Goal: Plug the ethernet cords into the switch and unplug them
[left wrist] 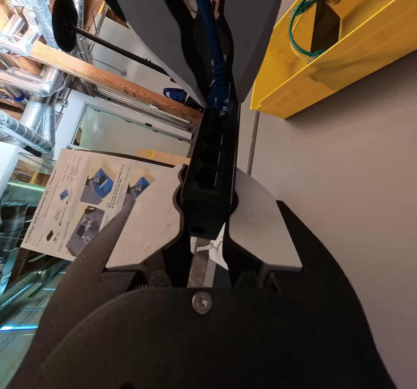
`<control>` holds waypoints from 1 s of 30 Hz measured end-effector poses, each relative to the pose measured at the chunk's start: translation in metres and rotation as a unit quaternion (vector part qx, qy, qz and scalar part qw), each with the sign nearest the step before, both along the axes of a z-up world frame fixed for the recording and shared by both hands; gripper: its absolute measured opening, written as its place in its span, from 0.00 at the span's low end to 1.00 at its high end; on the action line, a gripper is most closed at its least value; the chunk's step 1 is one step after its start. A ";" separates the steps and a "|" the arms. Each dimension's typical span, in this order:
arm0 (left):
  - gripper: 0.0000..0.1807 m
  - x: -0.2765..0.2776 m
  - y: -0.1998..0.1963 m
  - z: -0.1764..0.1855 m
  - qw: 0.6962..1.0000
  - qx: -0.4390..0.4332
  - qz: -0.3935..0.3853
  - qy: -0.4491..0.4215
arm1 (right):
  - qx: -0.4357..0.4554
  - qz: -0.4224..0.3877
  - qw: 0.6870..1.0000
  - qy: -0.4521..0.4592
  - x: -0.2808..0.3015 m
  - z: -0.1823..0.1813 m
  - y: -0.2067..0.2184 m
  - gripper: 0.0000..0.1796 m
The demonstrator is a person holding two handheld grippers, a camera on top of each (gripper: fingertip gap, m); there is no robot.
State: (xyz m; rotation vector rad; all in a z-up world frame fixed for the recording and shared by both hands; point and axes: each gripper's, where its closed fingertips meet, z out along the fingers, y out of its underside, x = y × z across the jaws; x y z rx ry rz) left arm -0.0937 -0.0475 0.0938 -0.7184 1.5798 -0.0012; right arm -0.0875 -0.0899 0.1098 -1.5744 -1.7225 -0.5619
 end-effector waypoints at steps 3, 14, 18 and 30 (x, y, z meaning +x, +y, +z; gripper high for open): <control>0.18 0.003 0.004 -0.006 1.000 -0.016 -0.002 0.004 | -0.025 -0.004 1.000 0.005 0.003 -0.004 0.005 0.09; 0.18 0.008 0.015 -0.014 0.999 -0.035 0.008 0.001 | -0.050 -0.017 0.998 -0.026 0.009 -0.009 0.016 0.09; 0.18 0.010 0.013 -0.017 0.999 -0.038 0.001 0.005 | -0.068 -0.025 0.997 -0.007 0.011 -0.012 0.014 0.09; 0.22 0.016 -0.009 -0.001 0.984 -0.066 -0.101 -0.129 | -0.003 0.032 0.999 0.044 -0.009 0.011 -0.001 0.08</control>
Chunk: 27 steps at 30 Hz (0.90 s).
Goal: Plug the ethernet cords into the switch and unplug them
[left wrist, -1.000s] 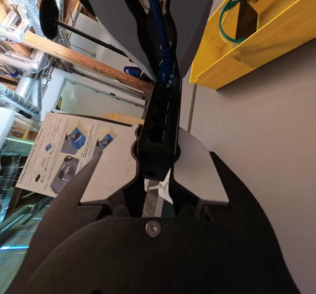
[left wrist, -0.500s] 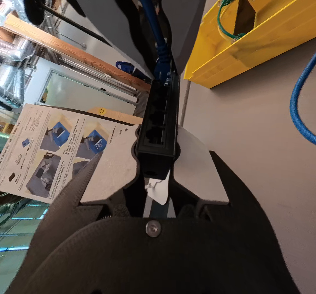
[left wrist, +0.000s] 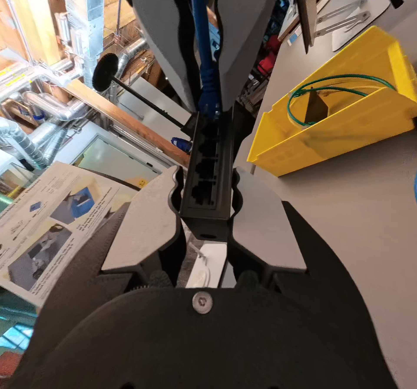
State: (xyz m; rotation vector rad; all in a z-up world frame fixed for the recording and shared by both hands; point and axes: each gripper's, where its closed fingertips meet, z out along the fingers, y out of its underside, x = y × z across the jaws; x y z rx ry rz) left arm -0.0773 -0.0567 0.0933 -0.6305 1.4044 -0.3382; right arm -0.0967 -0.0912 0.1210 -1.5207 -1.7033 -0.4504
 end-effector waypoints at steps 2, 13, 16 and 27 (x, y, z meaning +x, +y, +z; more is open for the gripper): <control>0.22 0.001 -0.002 -0.003 1.000 0.009 -0.005 0.004 | 0.002 0.001 1.000 -0.010 0.003 -0.004 -0.002 0.08; 0.20 -0.003 0.005 -0.002 0.993 0.071 0.078 0.057 | 0.065 -0.034 0.994 -0.083 0.014 -0.017 0.009 0.09; 0.20 0.000 0.007 -0.006 0.989 0.085 0.100 0.070 | 0.016 -0.055 0.997 -0.046 0.020 -0.022 0.008 0.08; 0.20 0.007 0.025 -0.027 0.986 0.056 0.111 0.110 | -0.073 -0.074 0.994 -0.033 0.030 -0.045 0.020 0.09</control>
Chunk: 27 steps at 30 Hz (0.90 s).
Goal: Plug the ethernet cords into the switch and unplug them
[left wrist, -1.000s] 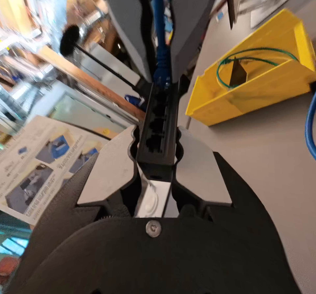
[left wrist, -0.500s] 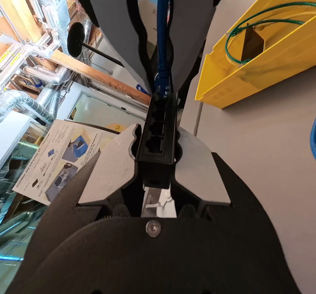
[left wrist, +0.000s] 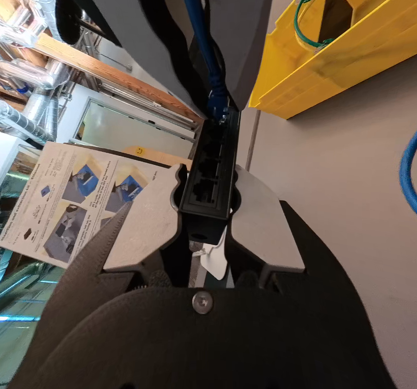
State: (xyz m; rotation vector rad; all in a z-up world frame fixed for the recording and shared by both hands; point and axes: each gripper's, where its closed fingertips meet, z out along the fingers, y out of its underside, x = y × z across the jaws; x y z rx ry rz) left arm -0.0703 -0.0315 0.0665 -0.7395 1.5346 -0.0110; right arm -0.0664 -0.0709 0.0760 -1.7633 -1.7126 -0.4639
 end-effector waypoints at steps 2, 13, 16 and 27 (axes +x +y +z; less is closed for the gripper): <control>0.20 0.000 0.002 -0.001 1.000 -0.012 0.001 0.001 | -0.006 -0.001 1.000 0.002 0.000 0.000 0.001 0.09; 0.19 -0.037 0.039 0.039 0.985 -0.128 0.051 -0.106 | -0.031 -0.005 0.999 0.022 0.013 -0.012 -0.027 0.08; 0.20 -0.048 0.018 0.070 0.976 -0.131 0.012 -0.174 | -0.018 -0.022 0.994 0.101 0.009 0.004 -0.027 0.08; 0.20 -0.083 0.021 0.095 0.940 -0.261 -0.042 -0.217 | 0.047 -0.230 0.971 0.052 0.137 0.146 -0.012 0.08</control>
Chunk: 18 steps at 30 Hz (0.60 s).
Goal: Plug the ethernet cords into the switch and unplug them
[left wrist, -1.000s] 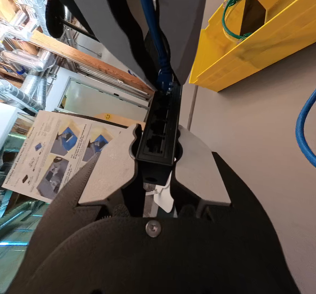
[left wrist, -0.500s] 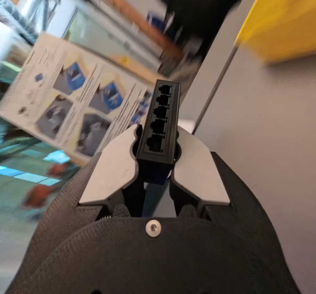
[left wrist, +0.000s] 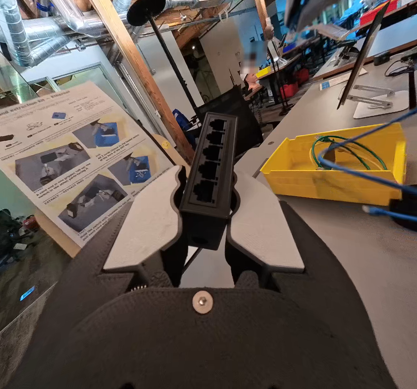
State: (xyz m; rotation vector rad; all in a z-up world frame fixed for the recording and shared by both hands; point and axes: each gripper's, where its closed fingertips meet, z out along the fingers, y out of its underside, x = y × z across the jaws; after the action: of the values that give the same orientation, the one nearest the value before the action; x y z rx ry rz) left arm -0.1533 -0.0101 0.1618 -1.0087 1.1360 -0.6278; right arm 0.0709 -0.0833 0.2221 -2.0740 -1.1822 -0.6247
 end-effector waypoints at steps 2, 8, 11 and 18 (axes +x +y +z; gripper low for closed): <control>0.20 0.000 -0.004 0.003 1.000 -0.016 -0.015 -0.009 | 0.004 -0.075 0.997 -0.021 0.042 0.032 -0.005 0.08; 0.20 0.004 -0.006 -0.001 0.999 -0.036 -0.033 -0.005 | -0.012 -0.227 0.971 -0.069 0.142 0.059 -0.030 0.08; 0.20 0.006 -0.010 -0.003 0.999 -0.030 -0.034 0.006 | -0.029 -0.264 0.958 -0.109 0.178 0.033 -0.036 0.08; 0.20 0.009 -0.014 -0.005 0.999 -0.026 -0.038 0.019 | -0.116 -0.317 0.929 -0.154 0.227 -0.083 -0.039 0.08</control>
State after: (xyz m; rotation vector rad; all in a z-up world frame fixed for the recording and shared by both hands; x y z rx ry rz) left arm -0.1443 -0.0245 0.1564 -1.0279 1.2013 -0.7052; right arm 0.2978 -0.1224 0.1388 -2.6533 -0.7432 -1.1929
